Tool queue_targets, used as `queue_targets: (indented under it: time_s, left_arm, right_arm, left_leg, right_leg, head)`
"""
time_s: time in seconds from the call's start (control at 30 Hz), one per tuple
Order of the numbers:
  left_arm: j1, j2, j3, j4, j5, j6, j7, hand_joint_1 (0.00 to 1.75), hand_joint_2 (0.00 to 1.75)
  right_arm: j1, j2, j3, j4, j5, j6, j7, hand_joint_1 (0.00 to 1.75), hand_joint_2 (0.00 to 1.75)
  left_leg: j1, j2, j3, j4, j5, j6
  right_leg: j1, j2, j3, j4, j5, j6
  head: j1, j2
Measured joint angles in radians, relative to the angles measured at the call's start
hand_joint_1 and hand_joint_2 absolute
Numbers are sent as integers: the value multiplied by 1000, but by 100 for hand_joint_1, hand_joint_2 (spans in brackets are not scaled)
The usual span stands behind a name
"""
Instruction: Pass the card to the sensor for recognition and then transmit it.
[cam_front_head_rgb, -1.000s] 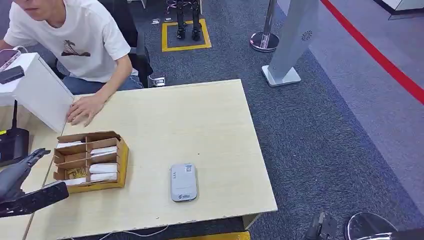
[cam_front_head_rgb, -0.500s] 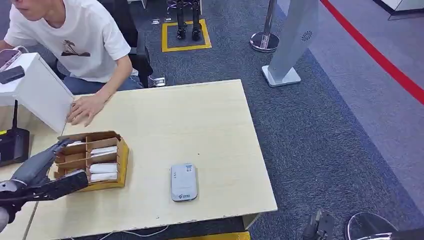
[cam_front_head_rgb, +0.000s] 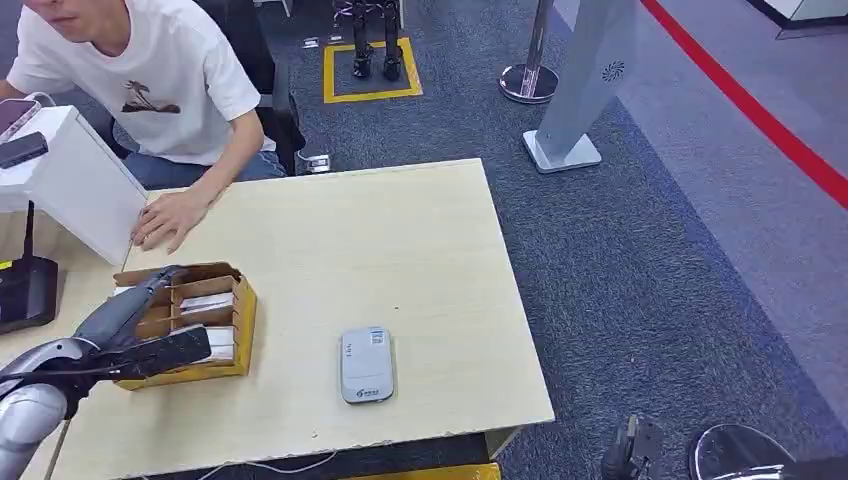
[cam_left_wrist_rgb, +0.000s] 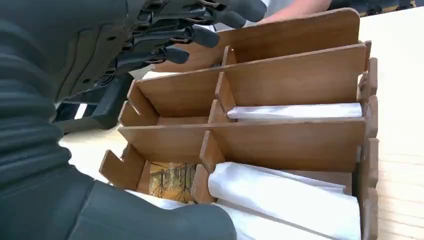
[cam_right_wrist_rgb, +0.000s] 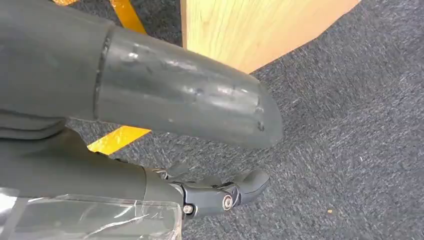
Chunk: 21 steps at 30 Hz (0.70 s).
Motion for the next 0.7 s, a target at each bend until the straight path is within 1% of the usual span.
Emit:
queue_targets:
  time_s: [0.17,0.3,0.7]
  left_arm:
    - [4,23,-8,-2,22,9,19,0,175]
    - [8,36,-8,-6,26,17,21,0,175]
    - [8,45,-8,-24,26,22,22,0,175]
  right_arm:
    - [1,0,0,0,-6,1,-3,0,0]
    - [0,0,0,0,-11,1,-6,0,0]
    - [1,0,2,0,-18,4,-14,0,0]
  left_leg:
    - [0,0,0,0,0,0]
    - [0,0,0,0,0,0]
    - [0,0,0,0,0,0]
  right_leg:
    - [0,0,0,0,0,0]
    - [0,0,0,0,0,0]
    - [0,0,0,0,0,0]
  head:
    - [0,0]
    - [0,0]
    - [0,0]
